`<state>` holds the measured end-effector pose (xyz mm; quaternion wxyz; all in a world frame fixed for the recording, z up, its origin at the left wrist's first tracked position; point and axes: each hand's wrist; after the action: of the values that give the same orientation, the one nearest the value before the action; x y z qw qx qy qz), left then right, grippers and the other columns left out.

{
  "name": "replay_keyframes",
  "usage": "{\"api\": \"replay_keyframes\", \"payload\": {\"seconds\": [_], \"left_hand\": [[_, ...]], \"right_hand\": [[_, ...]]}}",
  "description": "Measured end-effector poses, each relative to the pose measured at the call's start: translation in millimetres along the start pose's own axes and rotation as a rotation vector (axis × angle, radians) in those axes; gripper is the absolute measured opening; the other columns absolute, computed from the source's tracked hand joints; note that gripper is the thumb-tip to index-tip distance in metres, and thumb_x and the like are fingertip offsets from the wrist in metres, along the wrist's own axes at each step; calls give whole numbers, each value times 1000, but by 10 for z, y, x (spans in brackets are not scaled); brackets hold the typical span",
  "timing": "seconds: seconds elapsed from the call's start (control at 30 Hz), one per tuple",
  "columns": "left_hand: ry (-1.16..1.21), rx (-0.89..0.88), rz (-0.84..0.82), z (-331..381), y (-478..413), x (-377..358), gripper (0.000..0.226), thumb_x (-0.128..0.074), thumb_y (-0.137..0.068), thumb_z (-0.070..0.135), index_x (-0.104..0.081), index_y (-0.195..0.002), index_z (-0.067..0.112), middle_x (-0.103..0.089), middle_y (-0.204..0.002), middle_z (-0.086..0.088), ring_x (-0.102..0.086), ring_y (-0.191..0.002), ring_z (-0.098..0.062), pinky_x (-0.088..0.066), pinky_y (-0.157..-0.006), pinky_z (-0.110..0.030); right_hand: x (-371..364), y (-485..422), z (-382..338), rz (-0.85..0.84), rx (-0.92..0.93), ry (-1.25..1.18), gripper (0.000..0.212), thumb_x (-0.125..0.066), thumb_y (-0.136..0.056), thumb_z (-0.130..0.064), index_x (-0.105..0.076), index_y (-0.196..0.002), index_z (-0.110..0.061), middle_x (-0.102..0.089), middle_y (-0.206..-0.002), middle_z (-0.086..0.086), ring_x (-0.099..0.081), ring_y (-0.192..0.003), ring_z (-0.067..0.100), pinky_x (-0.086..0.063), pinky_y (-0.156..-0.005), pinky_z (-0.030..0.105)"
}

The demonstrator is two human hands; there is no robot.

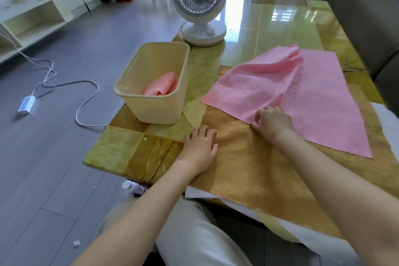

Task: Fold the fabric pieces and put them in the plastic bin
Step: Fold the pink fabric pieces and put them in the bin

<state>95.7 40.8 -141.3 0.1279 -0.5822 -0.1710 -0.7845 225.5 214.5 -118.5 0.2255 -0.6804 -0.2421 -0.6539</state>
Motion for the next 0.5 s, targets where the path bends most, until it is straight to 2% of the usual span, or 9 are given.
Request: {"api": "replay_keyframes", "payload": {"seconds": [0.17,0.3,0.37,0.43,0.5], "left_hand": [[-17,-1,-7,3,6,2,47,-34,-98,35,-27,-143,22,-22,-152,-6,-18,-140,-24,-18,-114,-42],[27,51,-27,73,-3,29,60,-39,-97,31,-13,-147,11,-15,-152,-12,-18,-139,-29,-20,-115,-45],[60,37,62,188,-44,121,61,-48,-93,27,-21,-142,2,-10,-150,-13,-17,-135,-32,-23,-114,-46],[26,-61,168,332,-63,241,65,-55,-88,19,-20,-142,10,-11,-148,-11,-15,-135,-30,-22,-112,-43],[-37,-171,175,426,-64,325,68,-56,-83,10,-24,-142,21,-16,-148,-8,-14,-137,-28,-20,-111,-43]], "right_hand": [[7,-49,-73,-8,6,12,26,-46,-94,-18,-61,-114,-9,-59,-117,9,-50,-113,28,-44,-85,35],[75,143,-197,148,1,-228,18,-46,-94,-16,-55,-106,-6,-59,-109,10,-51,-104,27,-43,-79,37],[131,353,-301,206,48,-324,15,-46,-94,-18,-54,-103,-9,-58,-106,6,-50,-102,25,-42,-76,35],[169,599,-394,235,119,-336,14,-47,-94,-21,-55,-102,-11,-57,-104,3,-50,-101,23,-39,-73,32],[178,820,-440,242,136,-358,14,-48,-95,-22,-55,-102,-13,-59,-102,2,-53,-98,23,-38,-72,33]]}}
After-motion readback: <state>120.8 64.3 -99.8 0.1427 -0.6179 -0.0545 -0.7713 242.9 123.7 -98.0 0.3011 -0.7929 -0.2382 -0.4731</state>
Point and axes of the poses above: each hand's wrist, its own y-axis away from the middle knuckle, its own x-axis out of the back of the hand, z = x × y
